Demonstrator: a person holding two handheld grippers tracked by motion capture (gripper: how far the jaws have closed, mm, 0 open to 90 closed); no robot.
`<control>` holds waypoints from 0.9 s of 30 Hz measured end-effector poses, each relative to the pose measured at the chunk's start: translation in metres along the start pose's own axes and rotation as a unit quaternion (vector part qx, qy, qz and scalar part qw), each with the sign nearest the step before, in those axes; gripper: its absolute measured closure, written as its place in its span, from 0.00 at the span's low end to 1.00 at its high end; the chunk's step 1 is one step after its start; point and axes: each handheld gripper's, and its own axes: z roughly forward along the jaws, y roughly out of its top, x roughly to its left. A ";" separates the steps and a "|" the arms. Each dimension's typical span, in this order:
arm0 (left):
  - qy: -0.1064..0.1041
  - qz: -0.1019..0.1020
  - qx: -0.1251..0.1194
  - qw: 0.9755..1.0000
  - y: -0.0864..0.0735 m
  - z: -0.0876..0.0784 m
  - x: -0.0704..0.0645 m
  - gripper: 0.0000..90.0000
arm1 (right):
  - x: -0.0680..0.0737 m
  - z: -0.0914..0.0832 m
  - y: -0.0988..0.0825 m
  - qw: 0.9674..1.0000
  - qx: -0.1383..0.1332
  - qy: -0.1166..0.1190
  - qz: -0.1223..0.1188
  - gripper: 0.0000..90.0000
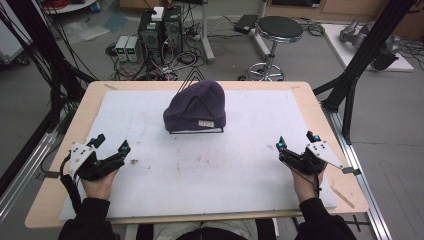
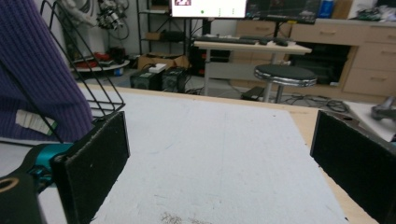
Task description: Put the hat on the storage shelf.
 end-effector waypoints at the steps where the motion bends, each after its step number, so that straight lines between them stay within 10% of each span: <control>1: 0.009 0.001 -0.003 1.000 -0.001 -0.001 0.001 0.17 | 0.001 0.000 -0.001 1.000 0.001 -0.003 0.005 0.04; 27: 0.005 -0.020 0.015 1.000 -0.012 -0.001 0.006 0.17 | 0.001 0.002 -0.013 0.999 0.026 0.002 0.038 0.05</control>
